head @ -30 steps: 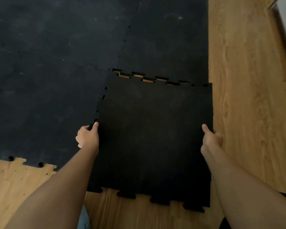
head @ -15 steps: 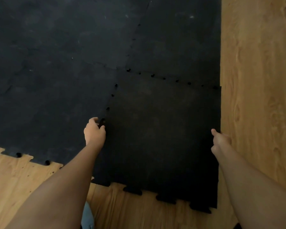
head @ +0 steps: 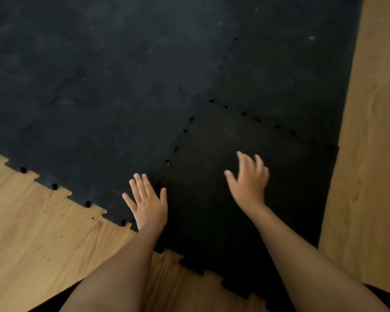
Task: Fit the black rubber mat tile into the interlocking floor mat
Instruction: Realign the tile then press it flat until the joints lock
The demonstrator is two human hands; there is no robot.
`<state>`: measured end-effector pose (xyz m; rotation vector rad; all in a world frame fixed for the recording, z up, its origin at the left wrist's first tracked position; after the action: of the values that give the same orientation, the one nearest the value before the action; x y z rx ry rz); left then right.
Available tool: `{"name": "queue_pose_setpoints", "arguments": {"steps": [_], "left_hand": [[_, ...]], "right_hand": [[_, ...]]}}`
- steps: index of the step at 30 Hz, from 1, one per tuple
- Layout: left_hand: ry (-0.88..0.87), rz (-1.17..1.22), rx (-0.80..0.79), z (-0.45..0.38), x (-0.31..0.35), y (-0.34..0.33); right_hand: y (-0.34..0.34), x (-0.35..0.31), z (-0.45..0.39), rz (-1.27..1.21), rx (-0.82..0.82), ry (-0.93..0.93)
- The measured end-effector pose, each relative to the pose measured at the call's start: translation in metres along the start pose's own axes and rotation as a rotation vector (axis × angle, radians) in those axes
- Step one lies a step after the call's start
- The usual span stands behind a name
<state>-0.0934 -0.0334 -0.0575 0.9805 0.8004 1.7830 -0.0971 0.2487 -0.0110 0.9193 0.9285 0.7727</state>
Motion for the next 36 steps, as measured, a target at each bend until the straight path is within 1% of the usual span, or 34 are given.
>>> {"name": "queue_pose_setpoints", "arguments": {"steps": [2,4,6,9,11,13,15,17,26,31,32,34,36], "left_hand": [[-0.003,-0.053,0.011,-0.004,-0.001,-0.007],[0.013,-0.093,0.033,-0.010,-0.002,-0.012],[0.019,-0.136,0.024,-0.016,-0.004,-0.017],[0.007,-0.209,0.000,-0.019,-0.006,-0.023],[-0.002,-0.218,-0.010,-0.020,-0.005,-0.023],[-0.026,-0.215,-0.010,-0.022,-0.003,-0.021],[-0.048,-0.226,-0.016,-0.027,-0.001,-0.021],[-0.057,-0.234,-0.032,-0.030,0.000,-0.021],[-0.101,-0.196,-0.090,-0.032,0.003,-0.025],[-0.041,-0.244,-0.140,-0.032,0.002,-0.022],[-0.024,-0.253,-0.138,-0.031,0.001,-0.022],[-0.022,-0.179,-0.083,-0.031,0.008,-0.014],[-0.086,-0.078,-0.013,-0.038,0.034,0.000]], "right_hand": [[-0.014,-0.063,-0.011,0.018,-0.015,0.213],[-0.030,-0.115,-0.025,0.061,-0.019,0.367],[-0.048,-0.153,-0.047,0.115,-0.043,0.421],[-0.075,-0.184,-0.081,0.246,-0.118,0.415],[-0.090,-0.190,-0.093,0.362,-0.170,0.450],[-0.096,-0.189,-0.099,0.427,-0.152,0.518],[-0.098,-0.183,-0.105,0.407,-0.105,0.541],[-0.101,-0.180,-0.111,0.396,-0.093,0.540],[-0.108,-0.180,-0.115,0.464,-0.164,0.530],[-0.107,-0.181,-0.117,0.483,-0.189,0.536],[-0.106,-0.181,-0.117,0.488,-0.202,0.558],[-0.101,-0.181,-0.120,0.483,-0.211,0.611],[-0.086,-0.176,-0.136,0.460,-0.164,0.575]]}}
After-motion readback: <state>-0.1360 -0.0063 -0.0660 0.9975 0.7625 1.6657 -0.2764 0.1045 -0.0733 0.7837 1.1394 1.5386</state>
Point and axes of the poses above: each hand's wrist, its own z-axis away from the middle knuckle, its own y-axis out of the back of the hand, x = y × z, the point moved 7 cm from there along -z, towards the middle knuckle, and after that the axes turned 11 degrees about -x, right-handed, at the moved point
